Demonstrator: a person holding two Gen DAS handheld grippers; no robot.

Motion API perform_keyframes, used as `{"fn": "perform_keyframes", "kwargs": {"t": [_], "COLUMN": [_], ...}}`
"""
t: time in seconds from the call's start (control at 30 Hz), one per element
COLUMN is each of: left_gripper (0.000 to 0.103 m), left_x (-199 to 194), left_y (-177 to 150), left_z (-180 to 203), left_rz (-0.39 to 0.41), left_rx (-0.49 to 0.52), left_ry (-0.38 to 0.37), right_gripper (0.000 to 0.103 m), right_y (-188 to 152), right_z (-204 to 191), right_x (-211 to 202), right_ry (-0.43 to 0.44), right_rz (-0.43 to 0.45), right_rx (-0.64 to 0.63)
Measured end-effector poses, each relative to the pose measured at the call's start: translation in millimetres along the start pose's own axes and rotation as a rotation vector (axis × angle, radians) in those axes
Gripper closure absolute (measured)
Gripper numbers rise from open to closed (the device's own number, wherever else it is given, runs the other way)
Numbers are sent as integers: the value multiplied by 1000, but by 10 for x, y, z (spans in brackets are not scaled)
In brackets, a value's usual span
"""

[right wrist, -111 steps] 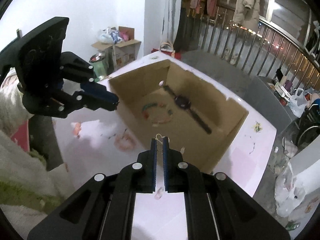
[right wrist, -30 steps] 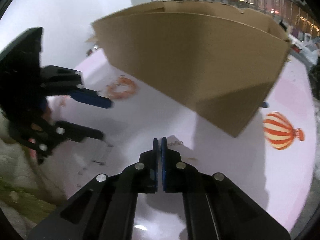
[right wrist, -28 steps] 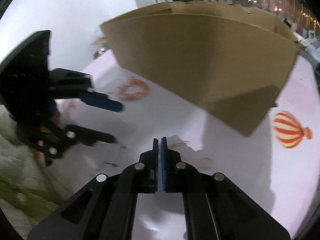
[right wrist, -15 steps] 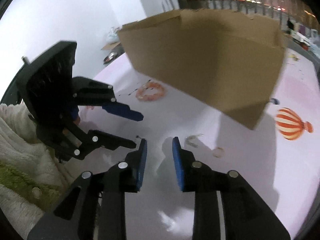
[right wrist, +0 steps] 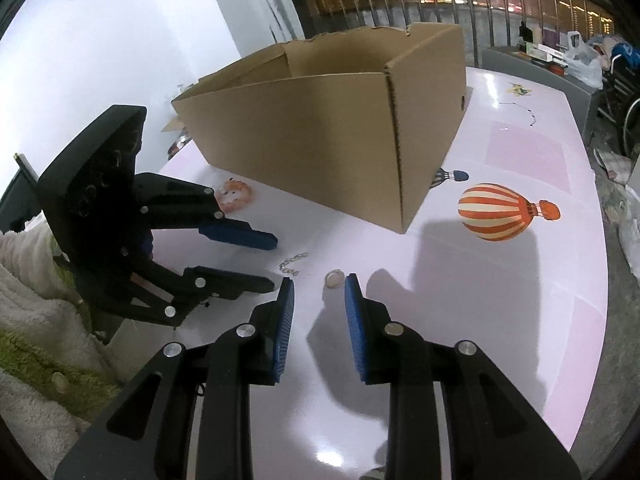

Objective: Organize jewelry
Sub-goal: 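Lower the left gripper onto the small silver chain and close it, then lower the right gripper onto the gold ring and close it while the left holds the chain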

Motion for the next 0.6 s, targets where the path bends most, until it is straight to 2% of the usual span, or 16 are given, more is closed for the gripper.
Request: {"fn": "perform_keyframes", "kwargs": {"t": [0.2,0.33,0.6], "left_gripper": [85,99,102], "left_x": [37,23,-90], "left_y": [37,29,-84], "left_z": [89,92,-3], "left_rz": [-12,-12,-11], "left_rx": [28,33,3], "left_ry": [19,18,18], "right_gripper": [77,77,77], "right_y": [-43,-66,-45], "right_z": [20,26,11], "right_x": [-64,-99,-144], "right_ry": [2,-2,-8], "right_rz": [23,29,38], "right_rx": [12,12,2]}}
Point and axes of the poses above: each gripper's, at about its wrist camera, not at the fingertips, and x roughly the way its jaws point, z to its right, y to its top, the point moved 1 cm from there along x, roughly the way its jaws point, and after that the axes turned 11 degrees about -x, right-handed, at the moved point
